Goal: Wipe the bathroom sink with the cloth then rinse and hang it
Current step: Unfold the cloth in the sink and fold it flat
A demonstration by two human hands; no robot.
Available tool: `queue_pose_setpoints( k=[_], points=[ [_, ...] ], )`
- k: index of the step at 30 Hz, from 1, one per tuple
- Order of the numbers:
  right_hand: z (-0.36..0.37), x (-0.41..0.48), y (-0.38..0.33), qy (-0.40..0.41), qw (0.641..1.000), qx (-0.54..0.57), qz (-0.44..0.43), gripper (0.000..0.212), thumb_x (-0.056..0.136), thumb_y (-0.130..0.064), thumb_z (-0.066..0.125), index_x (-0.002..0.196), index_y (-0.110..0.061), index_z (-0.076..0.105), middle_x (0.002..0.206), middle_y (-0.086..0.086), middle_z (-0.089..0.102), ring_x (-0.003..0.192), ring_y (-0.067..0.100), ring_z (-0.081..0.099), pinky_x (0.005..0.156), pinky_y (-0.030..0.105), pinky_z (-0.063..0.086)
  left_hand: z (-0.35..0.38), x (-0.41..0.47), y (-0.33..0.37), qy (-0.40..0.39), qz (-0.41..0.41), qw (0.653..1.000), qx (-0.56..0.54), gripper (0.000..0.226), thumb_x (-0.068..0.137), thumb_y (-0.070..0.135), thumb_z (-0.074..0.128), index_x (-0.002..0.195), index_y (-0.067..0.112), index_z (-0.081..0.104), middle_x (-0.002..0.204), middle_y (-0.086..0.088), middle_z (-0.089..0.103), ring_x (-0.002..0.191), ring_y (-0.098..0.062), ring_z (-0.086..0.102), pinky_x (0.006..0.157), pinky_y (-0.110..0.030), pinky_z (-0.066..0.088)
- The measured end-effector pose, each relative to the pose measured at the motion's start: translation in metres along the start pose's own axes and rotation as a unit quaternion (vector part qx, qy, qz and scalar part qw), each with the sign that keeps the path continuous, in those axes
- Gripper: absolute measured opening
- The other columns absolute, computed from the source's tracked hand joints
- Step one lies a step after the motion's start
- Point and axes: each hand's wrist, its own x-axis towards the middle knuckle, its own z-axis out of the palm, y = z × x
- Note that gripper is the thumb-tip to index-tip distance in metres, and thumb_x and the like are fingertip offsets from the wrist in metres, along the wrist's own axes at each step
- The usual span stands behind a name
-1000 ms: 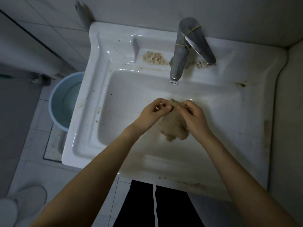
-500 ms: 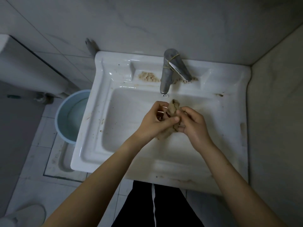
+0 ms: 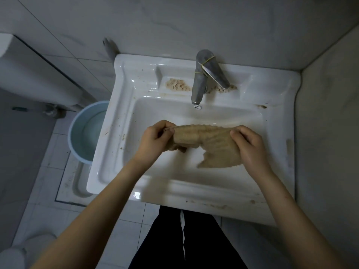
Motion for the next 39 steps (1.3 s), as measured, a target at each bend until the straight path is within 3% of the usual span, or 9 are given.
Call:
queue_pose_setpoints(
  k=[6, 9, 14, 20, 24, 27, 31, 35, 39],
  points=[
    [-0.020, 0.030, 0.006, -0.094, 0.972, 0.109, 0.183, 0.020, 0.092, -0.015, 0.057, 0.086, -0.003, 0.071, 0.077, 0.010, 0.070, 0.071, 0.017, 0.068, 0.061, 0.023, 0.052, -0.022, 0.025, -0.001, -0.021, 0.111, 0.967, 0.229, 0.016, 0.101, 0.025, 0.042, 0.099, 0.022, 0.058, 0.077, 0.002, 0.068, 0.073, -0.017, 0.063, 0.063, -0.034, 0.048],
    [-0.006, 0.083, 0.060, -0.085, 0.981, -0.133, 0.110, 0.026, 0.093, -0.016, 0.057, 0.076, 0.003, 0.064, 0.068, 0.013, 0.060, 0.068, 0.023, 0.058, 0.063, 0.029, 0.041, -0.004, 0.081, -0.046, -0.084, 0.042, 0.930, 0.355, 0.019, 0.102, 0.030, 0.043, 0.107, 0.017, 0.056, 0.088, -0.002, 0.067, 0.080, -0.021, 0.060, 0.068, -0.035, 0.046],
    [0.013, 0.138, 0.130, -0.089, 0.897, -0.428, -0.060, 0.027, 0.096, -0.014, 0.049, 0.069, -0.010, 0.050, 0.065, 0.009, 0.053, 0.064, 0.029, 0.053, 0.061, 0.037, 0.043, 0.020, 0.142, -0.119, -0.176, -0.017, 0.911, 0.374, 0.017, 0.091, 0.006, 0.051, 0.104, 0.007, 0.062, 0.107, -0.013, 0.066, 0.102, -0.031, 0.061, 0.081, -0.027, 0.039],
    [0.004, 0.144, 0.125, -0.014, 0.892, -0.431, -0.134, 0.030, 0.099, -0.024, 0.048, 0.075, -0.008, 0.051, 0.064, 0.006, 0.051, 0.058, 0.021, 0.048, 0.057, 0.031, 0.036, 0.015, 0.142, -0.105, -0.045, 0.079, 0.962, 0.256, 0.016, 0.095, 0.008, 0.049, 0.104, 0.011, 0.062, 0.094, -0.001, 0.064, 0.084, -0.016, 0.055, 0.073, -0.021, 0.038],
    [-0.005, 0.131, 0.118, 0.022, 0.948, -0.299, -0.108, 0.042, 0.093, -0.023, 0.059, 0.057, -0.020, 0.038, 0.052, -0.005, 0.035, 0.047, 0.006, 0.034, 0.051, 0.024, 0.029, 0.008, 0.135, -0.101, -0.005, -0.028, 0.988, 0.150, 0.030, 0.095, 0.024, 0.055, 0.091, -0.005, 0.061, 0.081, -0.018, 0.062, 0.073, -0.027, 0.054, 0.066, -0.034, 0.041],
    [-0.015, 0.133, 0.114, -0.026, 0.975, -0.221, -0.017, 0.041, 0.087, -0.031, 0.067, 0.052, -0.015, 0.053, 0.050, 0.001, 0.046, 0.049, 0.012, 0.043, 0.052, 0.026, 0.032, 0.002, 0.138, -0.094, -0.041, -0.085, 0.995, 0.034, 0.044, 0.091, 0.029, 0.059, 0.089, -0.014, 0.058, 0.077, -0.016, 0.056, 0.071, -0.025, 0.050, 0.065, -0.036, 0.042],
    [-0.013, 0.134, 0.108, 0.035, 0.932, -0.334, -0.137, 0.049, 0.091, -0.024, 0.062, 0.055, -0.025, 0.028, 0.049, -0.006, 0.027, 0.046, 0.010, 0.028, 0.050, 0.030, 0.027, 0.006, 0.145, -0.091, 0.011, 0.014, 0.990, 0.141, 0.032, 0.091, 0.030, 0.058, 0.089, -0.002, 0.062, 0.082, -0.019, 0.062, 0.072, -0.026, 0.054, 0.066, -0.036, 0.043],
    [-0.014, 0.132, 0.108, 0.107, 0.911, -0.344, -0.201, 0.041, 0.096, -0.026, 0.054, 0.061, -0.010, 0.040, 0.052, 0.004, 0.035, 0.049, 0.021, 0.036, 0.050, 0.035, 0.031, 0.016, 0.137, -0.077, 0.050, 0.053, 0.995, 0.069, 0.025, 0.095, 0.022, 0.056, 0.085, -0.001, 0.056, 0.075, -0.005, 0.055, 0.070, -0.007, 0.047, 0.063, -0.017, 0.039],
    [-0.016, 0.126, 0.111, 0.101, 0.902, -0.352, -0.230, 0.035, 0.098, -0.027, 0.051, 0.070, -0.007, 0.047, 0.063, 0.008, 0.047, 0.059, 0.023, 0.044, 0.055, 0.036, 0.036, 0.016, 0.129, -0.085, 0.053, 0.060, 0.995, 0.063, 0.014, 0.094, 0.021, 0.059, 0.088, 0.009, 0.063, 0.077, 0.004, 0.059, 0.071, -0.003, 0.053, 0.066, -0.016, 0.044]
  ],
)
